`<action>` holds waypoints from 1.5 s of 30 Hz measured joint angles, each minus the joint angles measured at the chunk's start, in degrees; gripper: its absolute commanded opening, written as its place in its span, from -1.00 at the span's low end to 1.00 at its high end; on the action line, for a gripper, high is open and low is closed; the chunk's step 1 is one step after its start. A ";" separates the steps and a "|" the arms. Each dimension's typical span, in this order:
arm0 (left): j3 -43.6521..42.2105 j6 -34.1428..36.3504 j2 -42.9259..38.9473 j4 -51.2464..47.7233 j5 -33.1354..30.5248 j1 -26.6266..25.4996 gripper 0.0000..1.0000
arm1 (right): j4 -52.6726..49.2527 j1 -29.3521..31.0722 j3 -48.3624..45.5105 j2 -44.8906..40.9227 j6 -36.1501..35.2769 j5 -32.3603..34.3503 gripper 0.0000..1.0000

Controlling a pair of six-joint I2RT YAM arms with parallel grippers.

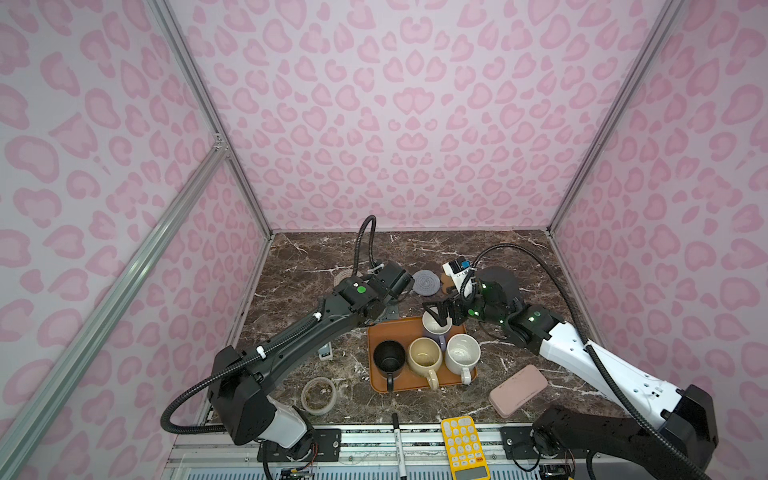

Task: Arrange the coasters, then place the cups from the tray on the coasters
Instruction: 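Lift the light-blue mug with the left gripper while the right gripper draws back, then lower the light-blue mug onto the multicolour woven coaster with the left gripper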

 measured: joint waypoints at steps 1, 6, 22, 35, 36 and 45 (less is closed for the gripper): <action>-0.02 0.13 -0.55 0.00 -0.02 1.44 -0.98 | 0.00 0.85 1.49 1.75 0.57 0.87 0.97; -0.39 3.52 -1.55 0.94 0.17 8.13 -0.98 | -0.15 4.61 8.63 10.34 2.21 5.05 0.98; 0.44 19.08 11.65 13.97 8.09 25.77 -0.97 | -3.69 7.43 31.95 32.52 6.21 9.42 0.98; 4.07 24.44 23.93 18.05 8.35 27.58 -0.97 | -8.24 5.27 33.20 35.23 6.21 6.82 0.98; 4.07 24.46 23.98 18.51 8.35 27.58 -0.97 | -8.35 5.27 32.81 35.15 6.23 6.60 0.98; 4.37 24.39 24.33 19.47 9.11 27.41 -0.97 | -8.24 4.72 30.88 34.73 6.69 5.44 0.97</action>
